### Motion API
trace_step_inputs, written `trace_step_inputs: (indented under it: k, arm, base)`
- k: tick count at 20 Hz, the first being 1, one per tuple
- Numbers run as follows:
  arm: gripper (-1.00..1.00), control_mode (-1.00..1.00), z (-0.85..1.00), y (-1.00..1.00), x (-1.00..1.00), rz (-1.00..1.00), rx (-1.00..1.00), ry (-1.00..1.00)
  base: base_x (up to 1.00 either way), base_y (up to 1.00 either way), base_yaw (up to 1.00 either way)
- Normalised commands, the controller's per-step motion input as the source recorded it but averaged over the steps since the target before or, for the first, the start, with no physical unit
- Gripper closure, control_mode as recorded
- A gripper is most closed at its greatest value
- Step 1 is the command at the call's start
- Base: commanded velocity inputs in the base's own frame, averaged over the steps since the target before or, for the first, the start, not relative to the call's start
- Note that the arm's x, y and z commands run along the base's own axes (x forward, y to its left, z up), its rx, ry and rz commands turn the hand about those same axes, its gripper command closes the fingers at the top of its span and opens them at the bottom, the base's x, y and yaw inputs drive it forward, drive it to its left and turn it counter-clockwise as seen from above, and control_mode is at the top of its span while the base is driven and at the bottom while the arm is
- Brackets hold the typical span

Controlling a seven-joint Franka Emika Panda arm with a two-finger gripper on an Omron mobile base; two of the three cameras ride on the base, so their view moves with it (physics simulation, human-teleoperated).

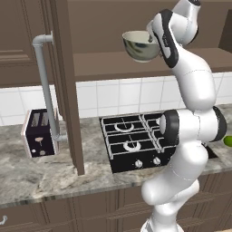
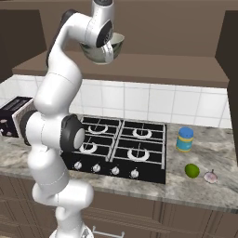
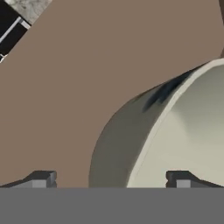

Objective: Open the cabinet. Place the bowl and condiment on the counter. Then place the lime and garlic on the cutting board.

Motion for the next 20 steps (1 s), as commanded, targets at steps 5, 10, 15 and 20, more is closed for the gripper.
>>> trace_step_inputs:
  k: [5, 10, 15, 20]
  arm:
    - [1.0, -1.0, -0.04, 0.0, 0.0, 0.0, -0.03, 0.05]
    - [1.0, -1.0, -0.07, -0.05, 0.0, 0.0, 0.0, 0.01]
    - [1.0, -1.0, -0.05, -0.1, 0.0, 0.0, 0.0, 0.0]
    - [1.0, -1.0, -0.03, -0.17, 0.0, 0.0, 0.0, 0.0]
  base:
    - [0.0, 0.0, 0.0]
    - [0.0, 0.0, 0.0]
    - [0.0, 0.0, 0.0]
    - [0.0, 0.0, 0.0]
